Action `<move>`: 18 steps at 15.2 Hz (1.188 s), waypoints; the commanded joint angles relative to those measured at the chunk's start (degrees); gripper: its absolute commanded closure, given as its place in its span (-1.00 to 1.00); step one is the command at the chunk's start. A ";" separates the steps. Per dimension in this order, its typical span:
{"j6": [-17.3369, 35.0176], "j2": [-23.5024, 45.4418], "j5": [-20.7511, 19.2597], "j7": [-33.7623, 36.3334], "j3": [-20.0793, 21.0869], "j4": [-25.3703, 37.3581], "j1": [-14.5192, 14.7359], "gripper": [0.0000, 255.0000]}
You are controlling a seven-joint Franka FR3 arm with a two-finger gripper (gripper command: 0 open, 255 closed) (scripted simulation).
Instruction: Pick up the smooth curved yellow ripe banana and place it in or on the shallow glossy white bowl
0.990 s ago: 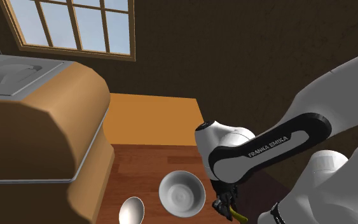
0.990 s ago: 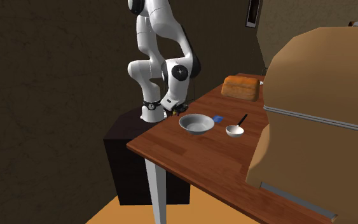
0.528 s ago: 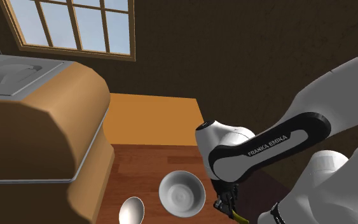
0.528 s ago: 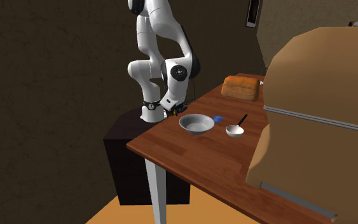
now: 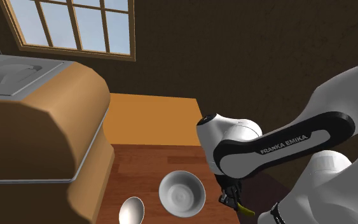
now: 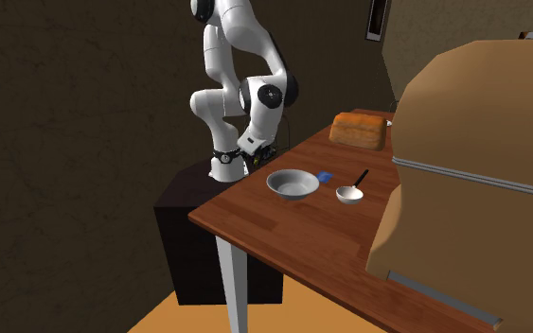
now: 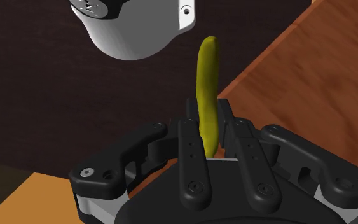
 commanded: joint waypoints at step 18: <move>-14.34 -2.81 -0.98 2.36 -0.92 11.78 -0.14 1.00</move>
